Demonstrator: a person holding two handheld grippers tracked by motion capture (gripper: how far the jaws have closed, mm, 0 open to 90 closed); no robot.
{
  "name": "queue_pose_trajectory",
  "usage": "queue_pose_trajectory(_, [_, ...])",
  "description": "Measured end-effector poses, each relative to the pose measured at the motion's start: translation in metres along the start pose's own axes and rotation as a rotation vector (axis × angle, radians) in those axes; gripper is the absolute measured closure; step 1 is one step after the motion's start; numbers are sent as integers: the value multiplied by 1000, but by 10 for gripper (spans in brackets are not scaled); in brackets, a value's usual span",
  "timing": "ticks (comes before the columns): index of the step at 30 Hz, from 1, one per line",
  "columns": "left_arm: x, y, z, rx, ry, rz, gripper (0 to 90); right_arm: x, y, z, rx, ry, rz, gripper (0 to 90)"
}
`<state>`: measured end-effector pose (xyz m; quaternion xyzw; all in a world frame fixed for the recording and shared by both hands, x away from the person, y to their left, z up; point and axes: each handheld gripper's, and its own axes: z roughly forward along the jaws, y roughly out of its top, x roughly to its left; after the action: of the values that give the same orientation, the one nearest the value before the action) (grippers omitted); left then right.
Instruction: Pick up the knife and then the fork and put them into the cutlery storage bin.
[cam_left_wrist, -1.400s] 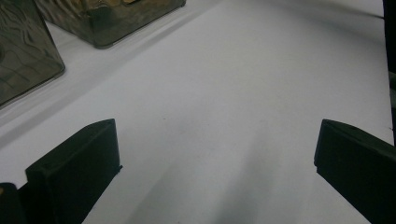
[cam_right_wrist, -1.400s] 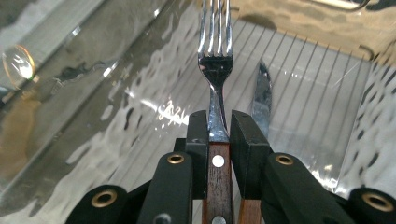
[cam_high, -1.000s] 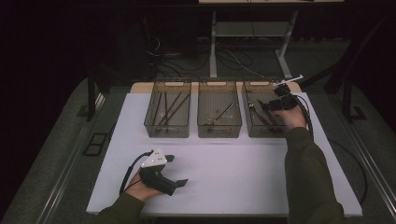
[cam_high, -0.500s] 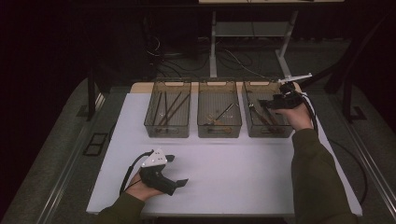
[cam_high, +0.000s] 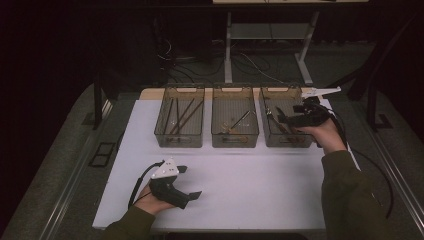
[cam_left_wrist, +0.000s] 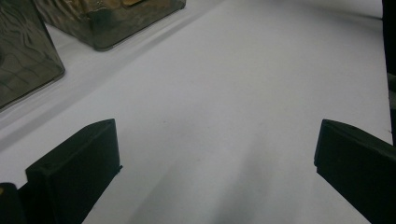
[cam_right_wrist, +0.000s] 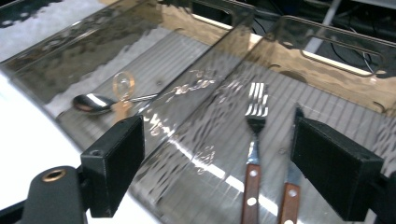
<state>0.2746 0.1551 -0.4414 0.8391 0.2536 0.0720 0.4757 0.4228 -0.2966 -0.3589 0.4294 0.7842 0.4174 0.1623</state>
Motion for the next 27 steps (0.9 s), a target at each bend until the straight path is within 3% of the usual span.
queue_pose_trajectory(12, [0,0,0,-1,-1,2,0,32,-31,-27,-59,37,-69,172])
queue_pose_trajectory(15, [0,0,0,-1,0,1,0,40,-41,-30,-65,55,-80,132])
queue_pose_trajectory(27, [-1,0,-1,1,-1,3,0,63,-84,-42,-109,73,-78,132])
